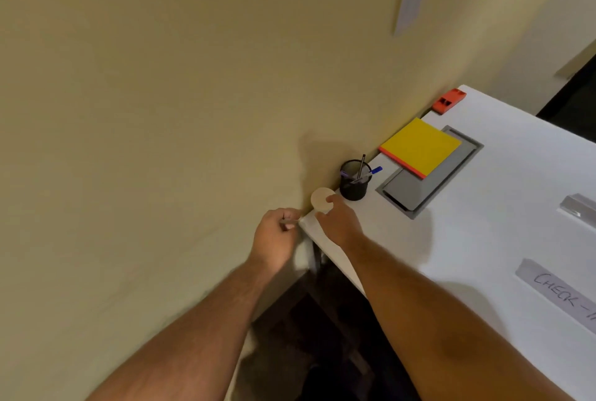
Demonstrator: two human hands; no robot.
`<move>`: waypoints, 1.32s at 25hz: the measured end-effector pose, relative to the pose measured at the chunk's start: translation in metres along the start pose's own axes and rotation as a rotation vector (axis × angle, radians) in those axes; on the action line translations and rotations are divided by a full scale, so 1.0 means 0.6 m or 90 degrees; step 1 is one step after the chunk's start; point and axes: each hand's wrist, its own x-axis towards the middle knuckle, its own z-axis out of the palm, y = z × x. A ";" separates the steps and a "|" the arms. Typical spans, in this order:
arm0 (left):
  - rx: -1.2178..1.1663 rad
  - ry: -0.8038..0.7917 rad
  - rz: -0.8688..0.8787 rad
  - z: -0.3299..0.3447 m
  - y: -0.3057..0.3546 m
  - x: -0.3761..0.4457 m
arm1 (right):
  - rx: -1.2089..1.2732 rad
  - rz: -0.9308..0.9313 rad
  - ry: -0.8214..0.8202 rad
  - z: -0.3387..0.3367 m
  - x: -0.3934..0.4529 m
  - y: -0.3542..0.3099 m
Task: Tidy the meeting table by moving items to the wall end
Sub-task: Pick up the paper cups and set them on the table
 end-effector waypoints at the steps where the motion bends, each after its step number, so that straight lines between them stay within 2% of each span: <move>1: -0.001 -0.005 -0.003 0.004 0.000 0.006 | -0.025 -0.005 -0.008 0.002 0.018 0.002; 5: -0.014 -0.008 -0.028 0.012 -0.020 0.022 | -0.088 0.013 -0.032 0.007 0.050 0.012; 8: -0.002 0.000 -0.037 0.008 -0.045 0.021 | -0.127 -0.018 0.034 0.020 0.038 0.026; 11: 0.022 -0.009 -0.046 -0.004 -0.056 0.007 | -0.063 -0.049 0.092 0.024 -0.004 0.022; 14: 0.085 -0.047 0.007 -0.027 -0.054 -0.016 | 0.042 -0.101 0.066 0.009 -0.073 0.004; 17: 0.136 -0.062 0.049 -0.049 -0.035 -0.034 | 0.077 -0.144 0.022 -0.011 -0.146 -0.024; 23: -0.092 -0.084 0.161 -0.057 -0.012 -0.166 | 0.238 -0.162 0.009 -0.068 -0.328 -0.050; 28: -0.154 -0.093 0.234 -0.002 -0.023 -0.275 | 0.262 -0.179 0.101 -0.111 -0.470 0.006; 33: -0.073 -0.179 0.282 0.075 -0.017 -0.364 | 0.311 -0.119 0.277 -0.145 -0.604 0.097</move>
